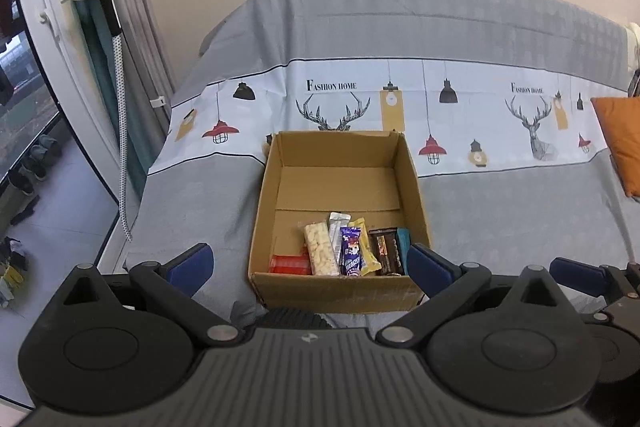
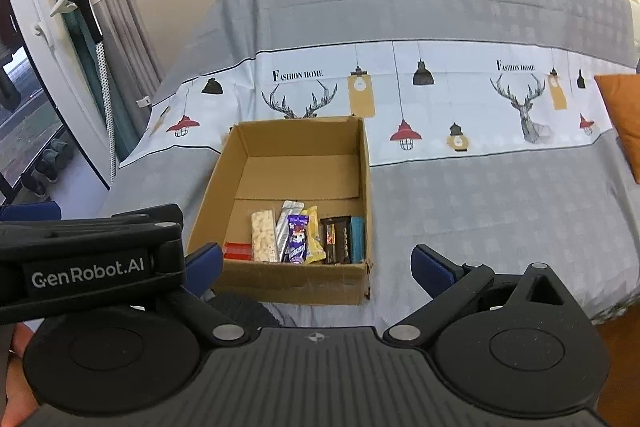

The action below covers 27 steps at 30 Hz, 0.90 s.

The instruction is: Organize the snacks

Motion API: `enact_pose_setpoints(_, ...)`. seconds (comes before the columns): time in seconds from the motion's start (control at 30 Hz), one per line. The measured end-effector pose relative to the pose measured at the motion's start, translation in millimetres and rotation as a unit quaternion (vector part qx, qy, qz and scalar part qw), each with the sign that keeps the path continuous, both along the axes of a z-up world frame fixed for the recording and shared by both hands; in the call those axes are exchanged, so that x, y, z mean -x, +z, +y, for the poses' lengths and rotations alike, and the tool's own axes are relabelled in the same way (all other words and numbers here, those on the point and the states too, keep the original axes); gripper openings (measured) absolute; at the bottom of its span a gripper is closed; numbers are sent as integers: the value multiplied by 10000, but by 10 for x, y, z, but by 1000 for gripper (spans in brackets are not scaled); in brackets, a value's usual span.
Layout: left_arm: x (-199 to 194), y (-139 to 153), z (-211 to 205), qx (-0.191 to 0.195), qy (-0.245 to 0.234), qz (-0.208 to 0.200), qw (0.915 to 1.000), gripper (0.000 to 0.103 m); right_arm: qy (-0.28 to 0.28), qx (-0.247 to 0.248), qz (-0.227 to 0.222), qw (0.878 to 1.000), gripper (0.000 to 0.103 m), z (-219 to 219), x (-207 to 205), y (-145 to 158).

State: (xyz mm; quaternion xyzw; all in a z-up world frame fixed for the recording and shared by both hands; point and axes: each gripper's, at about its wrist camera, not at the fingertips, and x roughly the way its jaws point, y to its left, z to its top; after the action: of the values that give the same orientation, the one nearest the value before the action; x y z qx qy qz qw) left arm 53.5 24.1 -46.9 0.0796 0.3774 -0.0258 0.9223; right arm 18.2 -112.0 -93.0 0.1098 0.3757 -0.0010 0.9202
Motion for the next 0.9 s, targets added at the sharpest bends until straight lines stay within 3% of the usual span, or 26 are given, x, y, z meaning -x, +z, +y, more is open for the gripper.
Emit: enact_pose_setpoints(0.9,96,25,-5,38,-82,-23,10000,103,-54,-135,52,9999,100,-31,113,37)
